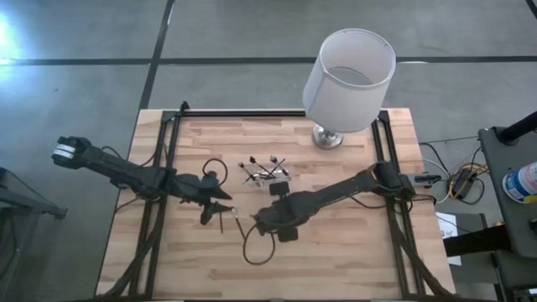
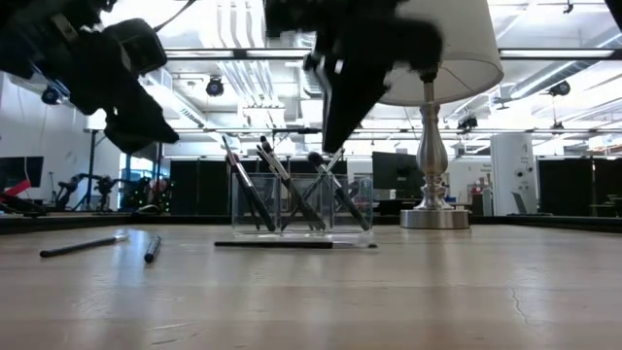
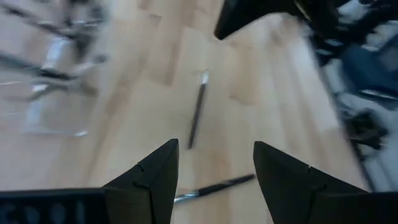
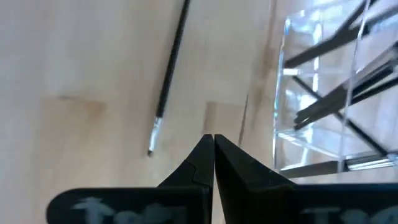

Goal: Put items in baskets/containers
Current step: Put the eyeshadow brush into the transparent organizer

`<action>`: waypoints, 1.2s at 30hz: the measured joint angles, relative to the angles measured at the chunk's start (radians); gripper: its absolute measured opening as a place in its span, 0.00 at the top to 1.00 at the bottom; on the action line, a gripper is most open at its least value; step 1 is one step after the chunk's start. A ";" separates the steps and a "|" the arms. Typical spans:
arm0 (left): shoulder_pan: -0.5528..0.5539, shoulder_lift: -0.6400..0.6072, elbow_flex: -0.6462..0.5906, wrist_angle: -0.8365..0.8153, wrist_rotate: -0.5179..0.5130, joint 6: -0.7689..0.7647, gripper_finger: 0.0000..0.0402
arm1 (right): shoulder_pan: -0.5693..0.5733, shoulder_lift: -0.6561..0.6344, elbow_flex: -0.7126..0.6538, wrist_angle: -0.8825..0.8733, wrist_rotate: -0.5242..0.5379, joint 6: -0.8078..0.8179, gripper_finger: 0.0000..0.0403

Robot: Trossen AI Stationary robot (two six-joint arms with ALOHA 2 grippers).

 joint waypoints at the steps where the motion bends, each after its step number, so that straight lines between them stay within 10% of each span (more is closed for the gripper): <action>1: 0.002 0.000 0.000 0.009 0.016 0.000 0.50 | 0.004 0.000 0.014 -0.013 -0.009 -0.006 0.98; 11: 0.006 0.036 0.002 0.065 0.066 0.039 0.50 | -0.020 -0.003 -0.112 0.212 -0.111 0.479 0.98; 36: -0.032 0.643 0.339 0.077 0.287 0.354 0.50 | 0.156 0.069 -0.221 0.540 -0.132 0.444 0.55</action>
